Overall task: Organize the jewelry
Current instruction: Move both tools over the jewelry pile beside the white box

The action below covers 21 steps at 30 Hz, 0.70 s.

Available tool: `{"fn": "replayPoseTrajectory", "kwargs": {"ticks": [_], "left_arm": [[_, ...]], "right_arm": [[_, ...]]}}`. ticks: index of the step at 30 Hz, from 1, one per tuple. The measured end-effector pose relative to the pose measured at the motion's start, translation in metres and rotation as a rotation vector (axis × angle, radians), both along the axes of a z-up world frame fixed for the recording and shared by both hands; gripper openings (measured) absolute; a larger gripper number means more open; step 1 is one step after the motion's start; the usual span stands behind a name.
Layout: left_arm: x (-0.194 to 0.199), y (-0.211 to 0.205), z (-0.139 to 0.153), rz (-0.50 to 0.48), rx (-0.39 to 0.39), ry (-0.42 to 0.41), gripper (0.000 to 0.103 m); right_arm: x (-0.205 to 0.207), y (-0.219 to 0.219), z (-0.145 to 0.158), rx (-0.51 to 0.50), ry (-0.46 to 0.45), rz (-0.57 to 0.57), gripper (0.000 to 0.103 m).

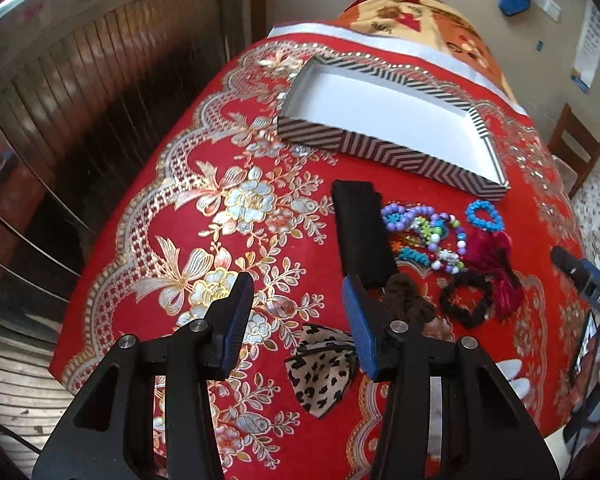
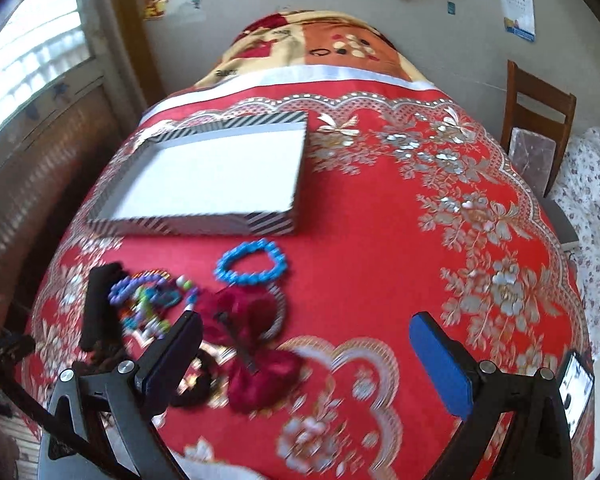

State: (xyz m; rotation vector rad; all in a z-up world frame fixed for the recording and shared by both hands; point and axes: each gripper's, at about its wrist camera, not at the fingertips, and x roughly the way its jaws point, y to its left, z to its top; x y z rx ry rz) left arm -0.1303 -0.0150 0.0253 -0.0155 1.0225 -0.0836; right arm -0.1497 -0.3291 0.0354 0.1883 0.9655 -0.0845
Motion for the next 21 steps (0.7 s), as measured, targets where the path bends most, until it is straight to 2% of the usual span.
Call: {"fn": "replayPoseTrajectory", "kwargs": {"ticks": [5,10,21], "left_arm": [[-0.008,-0.005,0.005,-0.047,0.011,-0.016,0.046],[-0.014,-0.004,0.007,-0.050,0.019,-0.025,0.046],[-0.019,0.001,0.010,-0.048,0.011,-0.029,0.046]], "right_arm": [[-0.016,0.027,0.000,0.015,-0.004,0.031,0.102],[-0.024,0.048,0.001,-0.013,-0.005,0.072,0.102],[-0.029,0.053,0.006,-0.032,-0.006,0.069,0.102]]}}
